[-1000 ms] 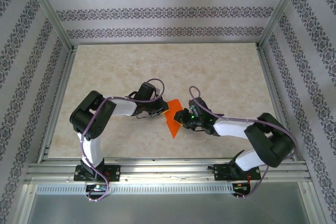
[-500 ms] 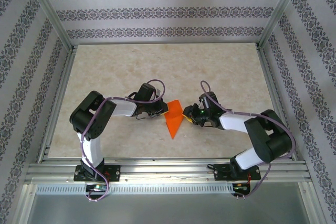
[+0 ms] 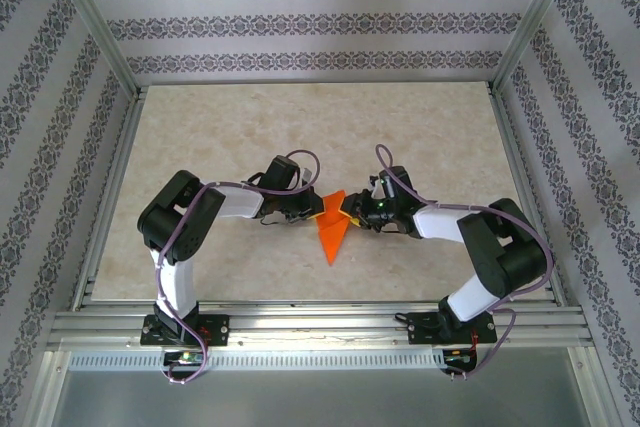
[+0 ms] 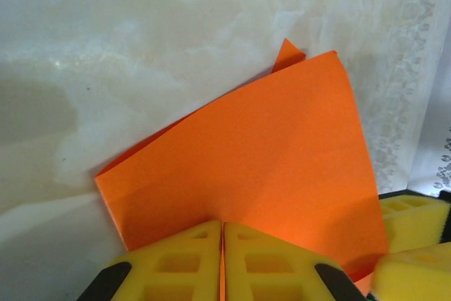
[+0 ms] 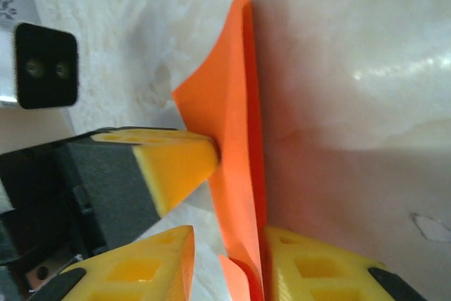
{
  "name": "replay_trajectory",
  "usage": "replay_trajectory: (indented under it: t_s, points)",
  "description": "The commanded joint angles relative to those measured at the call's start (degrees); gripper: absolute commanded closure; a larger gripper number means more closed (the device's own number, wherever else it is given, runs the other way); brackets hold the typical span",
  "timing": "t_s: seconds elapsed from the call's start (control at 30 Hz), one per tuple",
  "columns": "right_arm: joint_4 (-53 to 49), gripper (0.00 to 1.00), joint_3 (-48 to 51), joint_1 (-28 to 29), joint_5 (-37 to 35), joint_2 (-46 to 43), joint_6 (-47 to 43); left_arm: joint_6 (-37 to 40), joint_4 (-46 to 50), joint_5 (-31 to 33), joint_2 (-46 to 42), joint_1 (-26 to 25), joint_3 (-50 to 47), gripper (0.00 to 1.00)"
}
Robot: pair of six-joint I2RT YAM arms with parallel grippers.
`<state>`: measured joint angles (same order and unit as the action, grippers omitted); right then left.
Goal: Fold a paper plane with a square sheet of paper (pick it up from the middle)
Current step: Fold the wing for the fifth time at the center of the table.
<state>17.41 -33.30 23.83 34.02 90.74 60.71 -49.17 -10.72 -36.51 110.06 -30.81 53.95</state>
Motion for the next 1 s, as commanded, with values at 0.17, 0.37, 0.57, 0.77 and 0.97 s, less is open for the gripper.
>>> replay_trajectory:
  t_s: [0.17, 0.37, 0.57, 0.77, 0.97]
  points:
    - [-2.24, 0.75, -4.89, -3.22, 10.10, 5.88, -8.78, 7.45, 5.53, -2.13, 2.08, -0.83, 3.66, 0.89]
    - [-7.02, 0.78, -8.53, -5.13, 15.28, 8.03, -15.60, 9.44, 7.95, -1.63, 2.06, -0.83, 4.55, 0.89]
    - [-12.98, 0.83, -12.62, -5.73, 18.54, 10.94, -22.45, 9.53, 8.50, -1.66, 2.48, -0.83, 5.15, 0.89]
    - [-15.61, 0.87, -14.88, -5.77, 18.45, 13.28, -24.97, 9.18, 8.27, -1.41, 2.18, -0.85, 4.72, 0.89]
    - [-15.19, 1.00, -13.63, -5.65, 16.53, 11.79, -23.54, 8.90, 7.43, -1.60, 0.20, -0.83, 3.76, 0.84]
